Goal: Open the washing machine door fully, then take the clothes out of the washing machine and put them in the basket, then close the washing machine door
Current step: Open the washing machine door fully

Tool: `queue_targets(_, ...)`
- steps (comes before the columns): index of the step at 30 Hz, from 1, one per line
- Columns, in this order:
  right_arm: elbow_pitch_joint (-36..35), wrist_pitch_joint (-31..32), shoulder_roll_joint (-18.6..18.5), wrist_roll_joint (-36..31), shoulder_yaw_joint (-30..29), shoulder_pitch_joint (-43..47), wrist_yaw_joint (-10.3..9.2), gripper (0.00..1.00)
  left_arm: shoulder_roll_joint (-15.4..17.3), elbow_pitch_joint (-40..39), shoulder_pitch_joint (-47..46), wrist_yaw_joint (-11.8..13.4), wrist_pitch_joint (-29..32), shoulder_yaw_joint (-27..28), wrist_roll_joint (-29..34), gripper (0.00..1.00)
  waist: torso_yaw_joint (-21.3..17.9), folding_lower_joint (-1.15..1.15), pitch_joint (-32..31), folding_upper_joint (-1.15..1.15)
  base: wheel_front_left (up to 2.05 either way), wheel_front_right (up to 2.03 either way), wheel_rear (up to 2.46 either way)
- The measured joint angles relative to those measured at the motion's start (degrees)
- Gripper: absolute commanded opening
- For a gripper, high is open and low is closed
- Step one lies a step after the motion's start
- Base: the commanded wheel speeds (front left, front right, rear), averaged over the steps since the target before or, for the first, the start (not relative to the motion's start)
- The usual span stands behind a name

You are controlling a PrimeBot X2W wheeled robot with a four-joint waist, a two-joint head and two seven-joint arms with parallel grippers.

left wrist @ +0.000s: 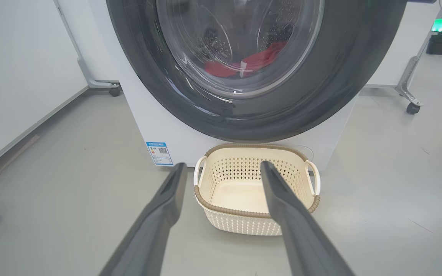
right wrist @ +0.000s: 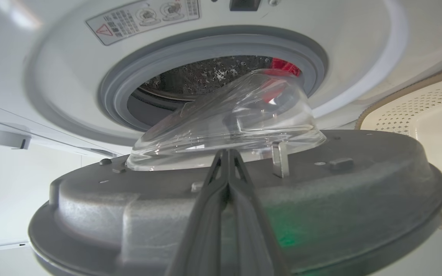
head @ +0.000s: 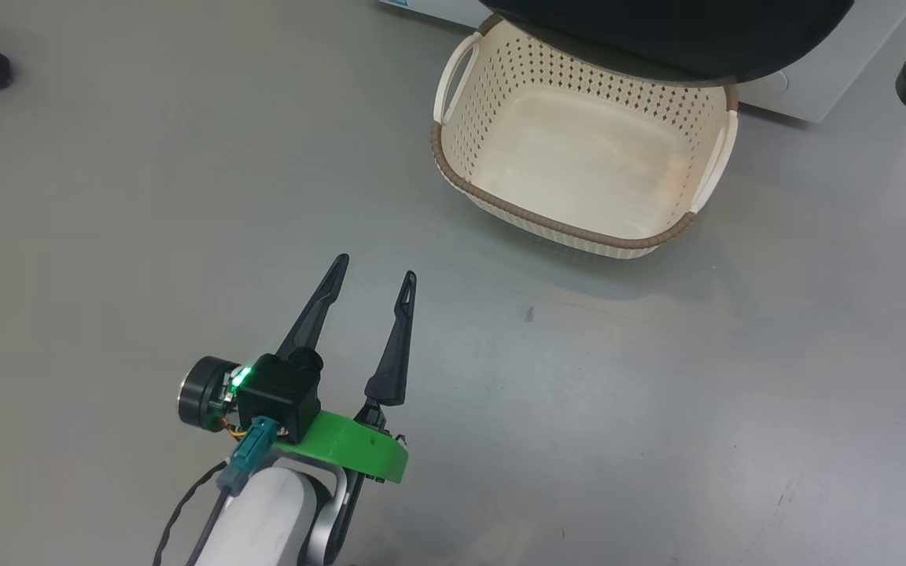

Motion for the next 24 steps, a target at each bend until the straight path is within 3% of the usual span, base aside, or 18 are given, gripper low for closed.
queue_targets(12,3.87,4.64,0.38,2.35,-0.15,1.34,-0.01,0.00,-0.03,1.59,-0.09,0.03,0.00,1.49,0.71,1.00,0.07,0.00,-2.31,0.00,0.00,0.00,0.00)
queue_targets(24,6.98,8.50,3.38,2.35,2.42,5.45,-0.01,0.00,-0.03,2.38,0.05,0.03,0.00,3.00,2.07,1.00,-0.79,0.00,-5.84,0.00,0.00,0.00,0.00)
